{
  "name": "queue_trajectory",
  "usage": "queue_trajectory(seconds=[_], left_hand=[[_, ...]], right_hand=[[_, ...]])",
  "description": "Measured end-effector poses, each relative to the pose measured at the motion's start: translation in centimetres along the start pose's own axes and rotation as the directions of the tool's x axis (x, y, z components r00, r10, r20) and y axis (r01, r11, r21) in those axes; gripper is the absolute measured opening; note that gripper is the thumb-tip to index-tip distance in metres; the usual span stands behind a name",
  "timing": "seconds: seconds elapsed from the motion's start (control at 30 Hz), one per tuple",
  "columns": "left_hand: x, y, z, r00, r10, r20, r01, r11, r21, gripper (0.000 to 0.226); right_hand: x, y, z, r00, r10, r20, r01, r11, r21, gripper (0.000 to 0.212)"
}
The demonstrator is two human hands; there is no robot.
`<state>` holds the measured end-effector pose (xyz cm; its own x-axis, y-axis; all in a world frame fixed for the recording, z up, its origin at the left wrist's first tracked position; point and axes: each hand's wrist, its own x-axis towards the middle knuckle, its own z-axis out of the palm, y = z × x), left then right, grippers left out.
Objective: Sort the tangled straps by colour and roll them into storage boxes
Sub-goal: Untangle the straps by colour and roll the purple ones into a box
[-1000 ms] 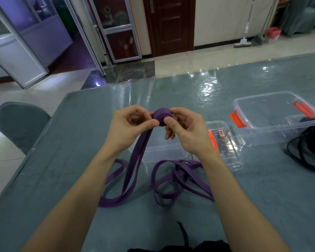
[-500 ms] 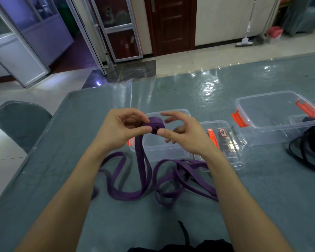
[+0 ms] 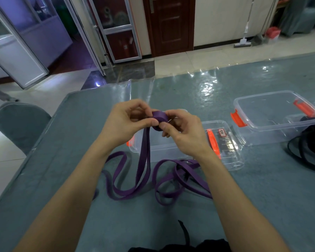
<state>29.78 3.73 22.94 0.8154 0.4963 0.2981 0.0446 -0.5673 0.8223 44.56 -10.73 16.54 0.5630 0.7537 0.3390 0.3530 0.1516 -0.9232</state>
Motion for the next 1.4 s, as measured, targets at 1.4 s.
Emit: queue_trajectory(seconds=[1.4], left_hand=[[-1.7,-3.1,2.4,0.975,-0.171,-0.143,0.095,0.899,-0.427,0.030]], right_hand=[[0.0,3.1,2.2,0.986,0.159,0.038,-0.153,0.814,0.561,0.024]])
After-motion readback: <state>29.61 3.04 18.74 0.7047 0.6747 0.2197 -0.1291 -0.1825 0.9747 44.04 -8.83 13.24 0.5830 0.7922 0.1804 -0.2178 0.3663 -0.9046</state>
